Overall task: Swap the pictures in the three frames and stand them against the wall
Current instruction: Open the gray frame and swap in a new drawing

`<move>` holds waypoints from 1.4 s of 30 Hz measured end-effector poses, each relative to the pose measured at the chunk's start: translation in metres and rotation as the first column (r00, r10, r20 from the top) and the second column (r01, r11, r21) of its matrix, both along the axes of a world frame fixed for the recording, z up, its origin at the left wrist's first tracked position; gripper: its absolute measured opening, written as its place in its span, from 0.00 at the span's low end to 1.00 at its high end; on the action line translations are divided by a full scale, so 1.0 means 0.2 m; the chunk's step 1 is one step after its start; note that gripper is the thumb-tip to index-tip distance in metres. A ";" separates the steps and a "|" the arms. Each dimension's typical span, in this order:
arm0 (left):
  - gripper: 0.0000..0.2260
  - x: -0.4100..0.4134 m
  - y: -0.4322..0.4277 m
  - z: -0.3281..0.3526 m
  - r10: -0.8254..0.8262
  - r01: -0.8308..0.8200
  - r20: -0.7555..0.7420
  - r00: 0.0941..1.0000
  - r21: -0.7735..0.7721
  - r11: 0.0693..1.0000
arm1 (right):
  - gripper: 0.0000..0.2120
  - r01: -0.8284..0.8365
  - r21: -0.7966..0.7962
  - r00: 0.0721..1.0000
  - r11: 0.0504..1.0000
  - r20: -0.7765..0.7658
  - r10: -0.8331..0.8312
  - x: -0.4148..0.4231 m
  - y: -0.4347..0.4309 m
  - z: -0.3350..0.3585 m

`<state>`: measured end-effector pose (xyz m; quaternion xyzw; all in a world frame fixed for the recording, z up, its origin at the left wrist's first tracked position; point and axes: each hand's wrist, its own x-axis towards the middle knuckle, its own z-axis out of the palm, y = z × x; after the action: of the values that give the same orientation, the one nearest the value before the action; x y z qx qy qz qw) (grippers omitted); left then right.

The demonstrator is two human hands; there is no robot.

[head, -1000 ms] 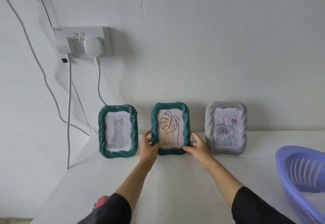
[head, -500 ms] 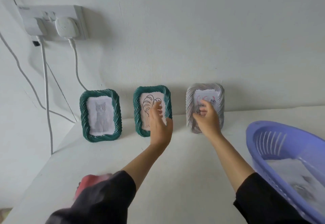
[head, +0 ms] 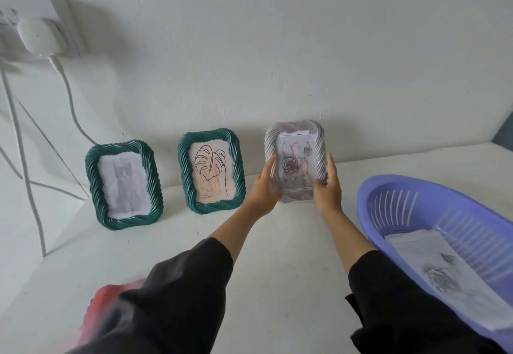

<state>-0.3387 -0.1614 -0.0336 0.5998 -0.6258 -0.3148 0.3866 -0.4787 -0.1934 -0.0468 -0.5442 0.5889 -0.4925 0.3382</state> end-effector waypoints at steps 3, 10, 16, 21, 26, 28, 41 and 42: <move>0.35 -0.01 0.03 -0.01 0.088 -0.088 -0.011 0.996 -0.005 0.996 | 0.29 0.016 -0.034 0.998 0.999 0.056 -0.014 0.00 0.04 -0.02; 0.31 0.01 0.22 0.01 0.180 -0.185 -0.072 0.981 -0.072 0.980 | 0.27 -0.030 -0.081 0.990 0.996 0.137 0.040 -0.05 0.22 0.00; 0.29 0.01 0.45 0.05 0.210 -0.239 -0.232 0.950 -0.106 0.965 | 0.27 -0.113 -0.149 0.967 0.982 0.209 0.143 -0.09 0.42 0.06; 0.23 0.03 0.66 0.05 0.297 -0.330 -0.347 0.889 -0.037 0.943 | 0.26 -0.203 -0.188 0.949 0.961 0.203 0.241 -0.12 0.62 0.15; 0.15 0.04 0.82 0.04 0.374 -0.366 -0.295 0.879 0.084 0.927 | 0.24 -0.233 -0.195 0.970 0.953 0.017 0.241 -0.12 0.83 0.28; 0.14 0.03 0.85 0.08 0.445 -0.431 -0.281 0.850 0.114 0.895 | 0.21 -0.246 -0.220 0.963 0.944 -0.165 0.212 -0.10 0.90 0.33; 0.23 0.06 1.02 0.20 0.417 -0.318 -0.561 0.715 0.271 0.909 | 0.10 -0.670 -0.072 0.636 0.739 -0.569 0.521 0.10 1.27 0.43; 0.23 0.08 1.03 0.18 0.421 -0.321 -0.536 0.732 0.273 0.907 | 0.09 -0.641 -0.130 0.693 0.757 -0.522 0.497 0.08 1.27 0.43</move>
<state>-0.3230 0.0455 0.0019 0.6161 -0.3160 -0.4494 0.5645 -0.4618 0.0613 0.0399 -0.8459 0.3678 -0.3030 0.2395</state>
